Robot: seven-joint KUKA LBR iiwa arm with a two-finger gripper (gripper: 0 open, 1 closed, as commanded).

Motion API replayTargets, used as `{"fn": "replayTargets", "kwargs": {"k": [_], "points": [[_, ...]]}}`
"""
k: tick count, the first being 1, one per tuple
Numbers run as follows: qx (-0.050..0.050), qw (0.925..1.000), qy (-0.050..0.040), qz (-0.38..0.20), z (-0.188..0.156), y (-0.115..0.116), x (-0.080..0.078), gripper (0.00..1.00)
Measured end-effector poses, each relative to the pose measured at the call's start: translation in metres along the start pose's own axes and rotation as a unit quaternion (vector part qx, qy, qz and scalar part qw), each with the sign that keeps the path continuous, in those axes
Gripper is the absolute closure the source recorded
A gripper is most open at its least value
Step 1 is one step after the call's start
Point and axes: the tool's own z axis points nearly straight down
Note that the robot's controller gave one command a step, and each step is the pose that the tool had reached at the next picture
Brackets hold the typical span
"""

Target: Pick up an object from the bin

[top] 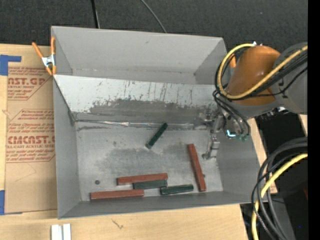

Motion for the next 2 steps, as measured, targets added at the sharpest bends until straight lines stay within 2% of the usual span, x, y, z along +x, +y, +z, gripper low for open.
{"fn": "replayTargets", "kwargs": {"k": [1,2], "points": [[0.001,1.0000,-0.0038,0.000,-0.004,0.000,-0.002,0.00],[0.002,0.9987,-0.0096,-0.050,0.015,0.003,0.017,0.00]]}}
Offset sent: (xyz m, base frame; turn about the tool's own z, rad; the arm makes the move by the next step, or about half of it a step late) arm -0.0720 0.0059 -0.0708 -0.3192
